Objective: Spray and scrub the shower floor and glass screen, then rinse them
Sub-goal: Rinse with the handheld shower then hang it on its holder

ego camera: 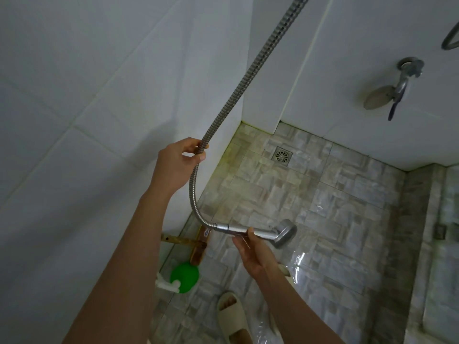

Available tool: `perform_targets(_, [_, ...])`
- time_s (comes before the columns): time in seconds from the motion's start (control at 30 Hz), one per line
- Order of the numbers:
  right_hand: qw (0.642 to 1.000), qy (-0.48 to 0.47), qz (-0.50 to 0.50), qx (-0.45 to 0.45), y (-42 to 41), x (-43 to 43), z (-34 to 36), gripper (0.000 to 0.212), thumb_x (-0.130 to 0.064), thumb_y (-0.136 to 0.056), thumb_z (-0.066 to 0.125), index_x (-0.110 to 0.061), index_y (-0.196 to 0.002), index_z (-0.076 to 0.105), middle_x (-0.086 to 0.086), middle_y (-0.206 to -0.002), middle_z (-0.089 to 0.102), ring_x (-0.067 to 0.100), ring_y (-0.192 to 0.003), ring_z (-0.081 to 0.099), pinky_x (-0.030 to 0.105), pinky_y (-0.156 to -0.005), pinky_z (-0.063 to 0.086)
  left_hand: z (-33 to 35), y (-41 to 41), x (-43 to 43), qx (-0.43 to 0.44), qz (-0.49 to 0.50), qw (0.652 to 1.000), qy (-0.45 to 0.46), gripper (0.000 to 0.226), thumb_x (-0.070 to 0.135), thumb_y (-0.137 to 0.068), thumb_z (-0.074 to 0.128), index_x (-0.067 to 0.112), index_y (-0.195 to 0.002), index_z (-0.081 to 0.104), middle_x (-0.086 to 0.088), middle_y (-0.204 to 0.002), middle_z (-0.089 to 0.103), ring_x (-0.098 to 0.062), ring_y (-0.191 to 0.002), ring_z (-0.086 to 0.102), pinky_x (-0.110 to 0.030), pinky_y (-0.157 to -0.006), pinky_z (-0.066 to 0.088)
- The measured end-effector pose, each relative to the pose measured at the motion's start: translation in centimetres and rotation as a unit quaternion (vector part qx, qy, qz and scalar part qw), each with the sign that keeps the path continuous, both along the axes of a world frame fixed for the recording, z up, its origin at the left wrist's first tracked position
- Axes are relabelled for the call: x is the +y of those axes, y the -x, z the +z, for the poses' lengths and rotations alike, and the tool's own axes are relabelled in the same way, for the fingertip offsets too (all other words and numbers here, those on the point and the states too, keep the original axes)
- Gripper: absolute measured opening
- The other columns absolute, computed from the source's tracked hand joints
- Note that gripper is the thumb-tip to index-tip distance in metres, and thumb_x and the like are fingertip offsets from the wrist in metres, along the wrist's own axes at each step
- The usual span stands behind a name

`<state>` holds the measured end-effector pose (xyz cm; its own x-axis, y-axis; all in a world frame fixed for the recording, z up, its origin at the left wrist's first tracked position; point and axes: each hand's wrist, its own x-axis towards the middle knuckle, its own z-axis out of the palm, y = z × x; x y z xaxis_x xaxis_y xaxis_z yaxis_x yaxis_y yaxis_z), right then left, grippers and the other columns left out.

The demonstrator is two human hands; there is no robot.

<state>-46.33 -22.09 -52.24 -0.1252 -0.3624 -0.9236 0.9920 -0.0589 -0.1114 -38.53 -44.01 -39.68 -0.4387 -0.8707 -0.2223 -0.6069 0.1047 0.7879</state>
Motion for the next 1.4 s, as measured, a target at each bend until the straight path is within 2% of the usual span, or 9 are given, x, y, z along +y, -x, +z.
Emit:
perform_targets(0.1, [0.999,0.009,0.02,0.025,1.0,-0.7,0.3,0.008,-0.004,-0.097,0.051,0.002,-0.1,0.056,0.017,-0.097,0.062,0.026,-0.084,0.065,0.031,-0.052,0.058,0.0,0.2,-0.4,-0.006,0.003,1.0,0.006,0.02,0.019,-0.089,0.07,0.036,-0.098,0.07,0.006,-0.1,0.072,-0.014,-0.083,0.07,-0.02,-0.072,0.048])
perform_targets(0.3, [0.995,0.021,0.061,0.074,3.9,-2.2,0.9,0.025,-0.005,-0.097,0.052,0.0,-0.121,0.051,0.018,-0.113,0.062,0.026,-0.093,0.064,0.032,-0.057,0.06,0.0,0.8,-0.9,-0.021,0.016,1.0,0.012,0.018,0.018,-0.088,0.07,0.03,-0.101,0.073,0.005,-0.099,0.072,-0.015,-0.082,0.069,-0.03,-0.088,0.054])
perform_targets(0.47, [0.988,0.035,0.095,0.116,6.3,-3.8,1.5,0.007,-0.005,-0.097,0.052,-0.006,-0.103,0.054,0.015,-0.106,0.065,0.026,-0.092,0.065,0.035,-0.067,0.061,0.0,1.5,-1.4,-0.022,0.024,0.999,0.009,0.018,0.016,-0.089,0.07,0.03,-0.1,0.072,0.004,-0.1,0.071,-0.012,-0.08,0.067,-0.027,-0.086,0.052])
perform_targets(0.73, [0.968,0.046,0.141,0.201,9.1,-6.7,1.5,0.01,-0.007,-0.095,0.056,-0.012,-0.103,0.054,0.014,-0.113,0.065,0.025,-0.098,0.064,0.033,-0.071,0.06,-0.2,2.0,-2.2,-0.026,0.039,0.999,0.009,0.016,0.016,-0.089,0.07,0.028,-0.099,0.072,0.004,-0.099,0.071,-0.012,-0.081,0.067,-0.029,-0.086,0.053])
perform_targets(0.9, [0.946,0.048,0.17,0.272,11.0,-9.1,2.2,0.033,-0.008,-0.093,0.059,-0.013,-0.124,0.048,0.014,-0.118,0.064,0.02,-0.094,0.067,0.037,-0.077,0.058,-0.3,2.2,-2.3,-0.025,0.048,0.998,0.011,0.015,0.014,-0.089,0.069,0.025,-0.1,0.072,0.005,-0.098,0.07,-0.009,-0.08,0.066,-0.021,-0.076,0.049])
perform_targets(1.1, [0.896,0.034,0.237,0.375,14.0,-12.9,3.4,0.041,-0.008,-0.091,0.064,-0.009,-0.128,0.047,0.012,-0.117,0.064,0.028,-0.108,0.064,0.039,-0.076,0.059,-0.5,2.6,-2.8,-0.036,0.058,0.998,0.014,0.015,0.015,-0.089,0.069,0.025,-0.101,0.072,0.007,-0.095,0.068,0.004,-0.076,0.06,-0.003,-0.063,0.038])
perform_targets(1.17, [0.872,0.028,0.263,0.412,14.8,-14.2,3.7,0.036,-0.009,-0.091,0.064,-0.01,-0.123,0.047,0.015,-0.116,0.063,0.029,-0.109,0.063,0.038,-0.074,0.059,-0.5,2.7,-2.8,-0.033,0.058,0.998,0.016,0.015,0.017,-0.089,0.07,0.024,-0.102,0.072,0.006,-0.096,0.068,0.002,-0.076,0.061,-0.007,-0.066,0.042])
perform_targets(1.27, [0.836,0.028,0.294,0.462,16.0,-15.6,4.1,0.032,-0.012,-0.089,0.066,-0.018,-0.116,0.049,0.017,-0.115,0.062,0.029,-0.108,0.063,0.038,-0.07,0.059,-0.7,2.8,-2.6,-0.013,0.064,0.998,0.008,0.016,0.019,-0.089,0.07,0.021,-0.105,0.073,0.004,-0.096,0.07,-0.006,-0.077,0.064,-0.031,-0.082,0.056])
perform_targets(1.4, [0.801,0.014,0.318,0.507,16.9,-16.6,4.7,0.029,-0.015,-0.089,0.067,-0.018,-0.111,0.05,0.015,-0.11,0.063,0.028,-0.103,0.064,0.035,-0.066,0.059,-0.9,2.8,-2.3,0.012,0.069,0.997,-0.012,0.015,0.021,-0.089,0.071,0.021,-0.104,0.073,0.006,-0.096,0.07,-0.012,-0.086,0.068,-0.044,-0.089,0.057])
